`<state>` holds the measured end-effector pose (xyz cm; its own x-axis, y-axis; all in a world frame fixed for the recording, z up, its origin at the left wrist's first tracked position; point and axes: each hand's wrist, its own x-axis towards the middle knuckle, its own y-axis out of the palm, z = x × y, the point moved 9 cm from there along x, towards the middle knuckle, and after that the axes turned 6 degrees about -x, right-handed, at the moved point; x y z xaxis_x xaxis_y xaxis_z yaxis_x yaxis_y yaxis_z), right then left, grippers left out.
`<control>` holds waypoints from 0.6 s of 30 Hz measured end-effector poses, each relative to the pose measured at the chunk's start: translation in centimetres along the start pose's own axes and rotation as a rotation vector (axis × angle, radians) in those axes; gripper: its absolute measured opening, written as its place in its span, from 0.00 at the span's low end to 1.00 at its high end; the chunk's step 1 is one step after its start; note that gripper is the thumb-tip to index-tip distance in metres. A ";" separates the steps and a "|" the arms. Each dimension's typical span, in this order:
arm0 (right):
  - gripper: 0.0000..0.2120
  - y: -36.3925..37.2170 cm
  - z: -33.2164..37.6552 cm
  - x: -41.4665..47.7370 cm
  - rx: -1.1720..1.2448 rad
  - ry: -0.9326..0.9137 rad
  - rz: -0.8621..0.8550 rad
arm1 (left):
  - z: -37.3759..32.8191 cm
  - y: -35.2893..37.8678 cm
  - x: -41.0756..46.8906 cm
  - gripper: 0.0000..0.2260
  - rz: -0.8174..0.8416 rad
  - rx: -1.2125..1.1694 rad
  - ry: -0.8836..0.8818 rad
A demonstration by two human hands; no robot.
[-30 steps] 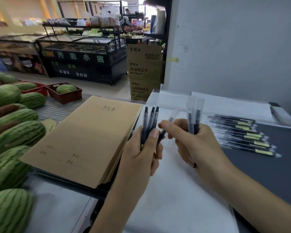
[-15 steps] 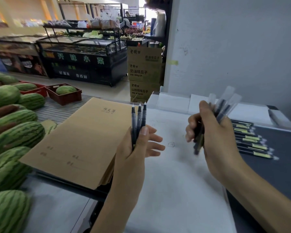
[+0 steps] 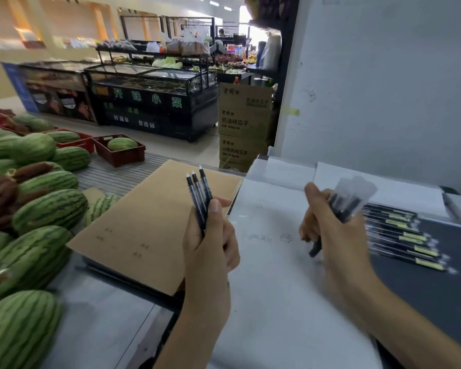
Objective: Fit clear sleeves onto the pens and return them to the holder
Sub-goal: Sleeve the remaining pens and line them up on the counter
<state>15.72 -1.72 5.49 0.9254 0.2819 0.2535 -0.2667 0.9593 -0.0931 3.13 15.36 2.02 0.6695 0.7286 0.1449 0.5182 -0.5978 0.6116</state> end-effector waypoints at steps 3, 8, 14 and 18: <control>0.27 0.2 -1.7 -0.2 -0.066 0.109 -0.017 | 0.3 0.0 0.0 0.10 0.004 -0.068 -0.060; 0.22 0.3 0.3 0.2 -0.151 -0.003 -0.006 | 0.0 0.4 0.0 0.10 0.034 -0.341 -0.141; 0.08 4.9 1.5 2.8 -0.460 -0.082 0.299 | 0.4 -0.3 0.1 0.11 -0.019 -0.314 -0.144; 0.04 8.9 0.8 3.6 -0.693 -0.102 0.495 | -0.1 -0.7 0.1 0.10 -0.028 -0.288 -0.070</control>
<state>16.50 7.87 6.39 0.7081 0.6974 0.1104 -0.3780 0.5064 -0.7751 2.73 15.89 1.72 0.6972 0.7127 0.0771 0.3710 -0.4508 0.8119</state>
